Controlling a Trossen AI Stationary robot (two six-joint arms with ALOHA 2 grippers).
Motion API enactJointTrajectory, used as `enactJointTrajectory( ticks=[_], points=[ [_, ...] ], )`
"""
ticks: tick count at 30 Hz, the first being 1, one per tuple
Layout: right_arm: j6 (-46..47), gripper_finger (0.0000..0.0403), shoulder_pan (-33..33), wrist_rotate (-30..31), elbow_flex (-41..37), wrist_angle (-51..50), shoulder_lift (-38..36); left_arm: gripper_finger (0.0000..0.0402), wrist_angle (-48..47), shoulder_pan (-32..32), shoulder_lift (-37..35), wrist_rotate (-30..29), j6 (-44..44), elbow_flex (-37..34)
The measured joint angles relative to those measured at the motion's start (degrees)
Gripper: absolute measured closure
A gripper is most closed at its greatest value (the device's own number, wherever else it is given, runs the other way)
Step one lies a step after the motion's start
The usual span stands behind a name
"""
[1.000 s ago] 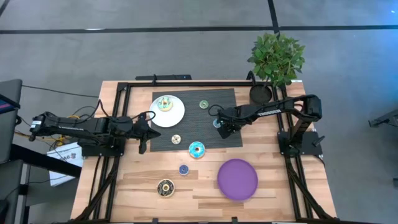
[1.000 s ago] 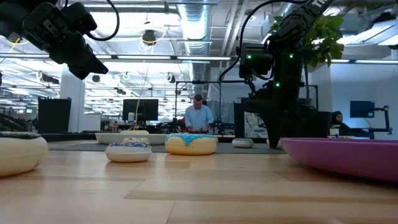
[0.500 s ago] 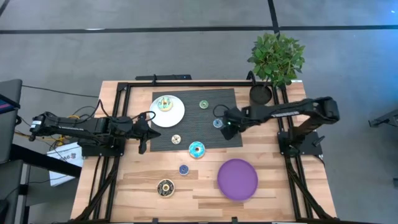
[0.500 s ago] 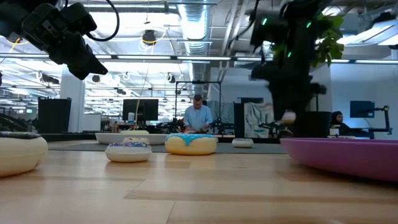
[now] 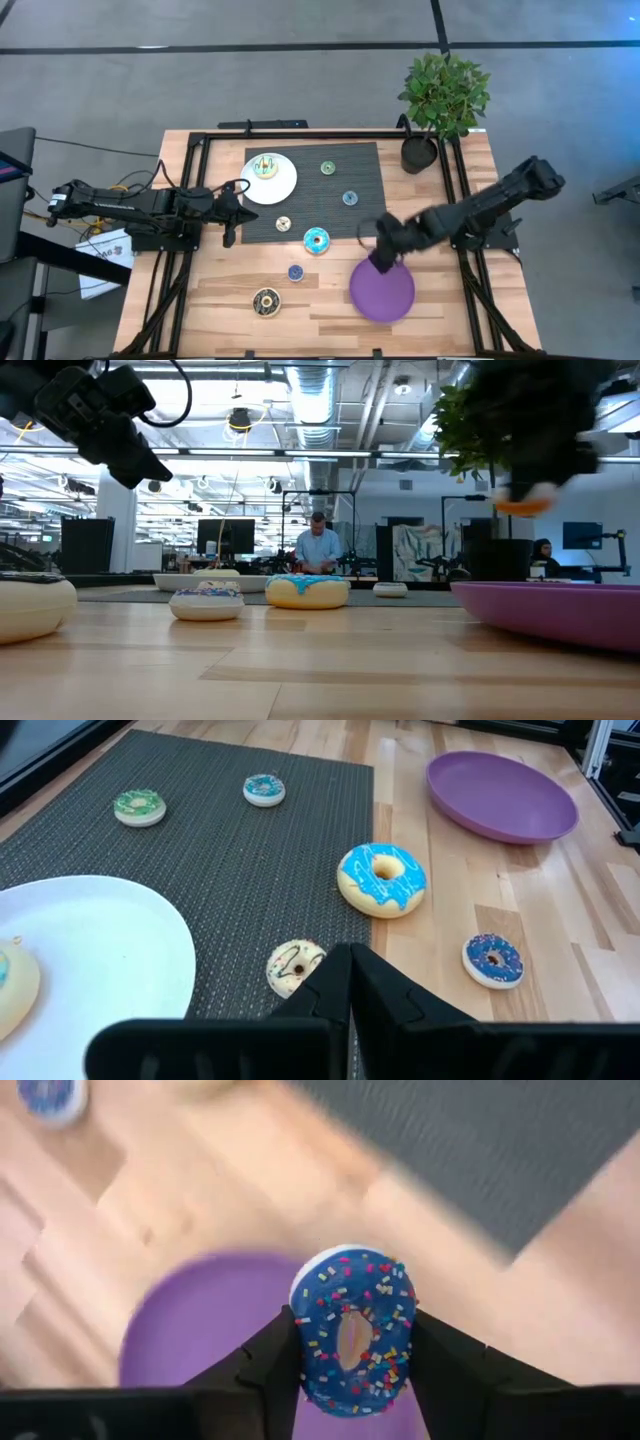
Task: Pick & Place donuts
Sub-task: Put the top small blue donut on the purple plate
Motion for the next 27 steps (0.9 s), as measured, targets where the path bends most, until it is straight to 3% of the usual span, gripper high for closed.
enactJointTrajectory(
  ticks=[6,11,21,27],
  points=[
    [19.36,0.0259,11.92,-0.06,0.00,0.04,4.46,0.0401,-0.65,-0.01,0.00,0.02,-0.20,0.00],
    [28.66,0.0267,17.36,-0.06,0.00,0.00,7.53,0.0402,-0.65,-0.01,0.00,0.01,1.06,0.00],
    [31.07,0.0269,19.58,-2.29,0.00,1.77,13.98,0.0402,-0.47,-0.01,0.00,0.02,0.64,0.00],
    [27.28,0.0263,19.60,-2.46,0.00,3.67,14.97,0.0402,-0.39,-0.01,0.00,0.02,0.56,0.00]
  ],
)
